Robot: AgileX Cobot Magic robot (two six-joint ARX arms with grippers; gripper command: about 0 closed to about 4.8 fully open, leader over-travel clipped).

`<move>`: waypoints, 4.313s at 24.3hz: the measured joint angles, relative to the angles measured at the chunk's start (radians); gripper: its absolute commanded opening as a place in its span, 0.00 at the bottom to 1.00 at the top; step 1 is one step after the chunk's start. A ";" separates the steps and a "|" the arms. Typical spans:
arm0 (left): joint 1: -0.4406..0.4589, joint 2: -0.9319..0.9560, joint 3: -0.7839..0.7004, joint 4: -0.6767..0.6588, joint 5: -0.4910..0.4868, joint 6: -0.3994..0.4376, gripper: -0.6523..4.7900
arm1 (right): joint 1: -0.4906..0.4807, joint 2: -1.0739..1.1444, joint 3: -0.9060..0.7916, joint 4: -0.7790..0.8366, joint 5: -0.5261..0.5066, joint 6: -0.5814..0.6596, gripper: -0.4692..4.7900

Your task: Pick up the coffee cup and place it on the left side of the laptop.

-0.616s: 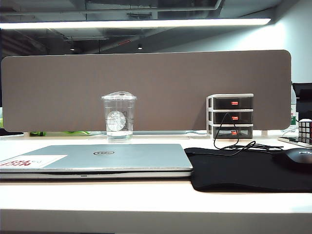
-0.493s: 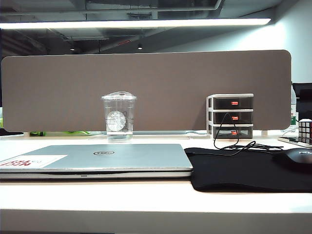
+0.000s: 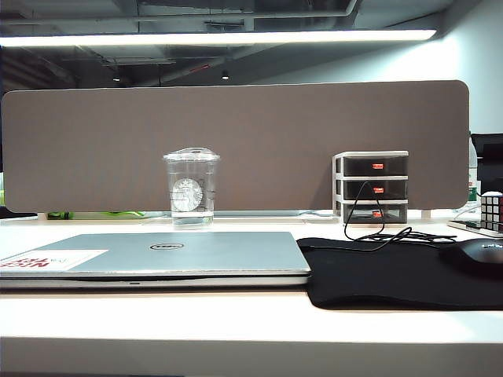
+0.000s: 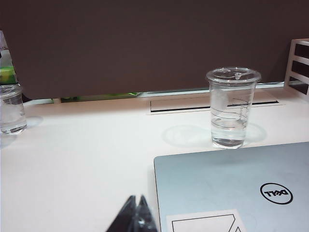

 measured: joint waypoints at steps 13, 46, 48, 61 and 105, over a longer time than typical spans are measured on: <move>0.000 0.000 0.000 0.203 0.299 -0.133 0.12 | 0.000 0.000 0.000 -0.032 -0.329 0.036 0.09; 0.000 1.151 0.507 0.601 0.578 -0.051 1.00 | 0.000 0.000 0.000 -0.084 -0.348 0.036 0.09; 0.001 1.208 0.510 0.644 0.577 -0.048 1.00 | 0.000 0.000 0.000 -0.084 -0.352 0.036 0.09; 0.001 1.298 0.514 0.779 0.323 -0.025 1.00 | 0.000 0.000 0.000 -0.087 -0.351 0.036 0.09; 0.032 2.303 1.425 0.697 0.892 0.019 1.00 | 0.000 0.000 0.000 -0.102 -0.352 0.035 0.09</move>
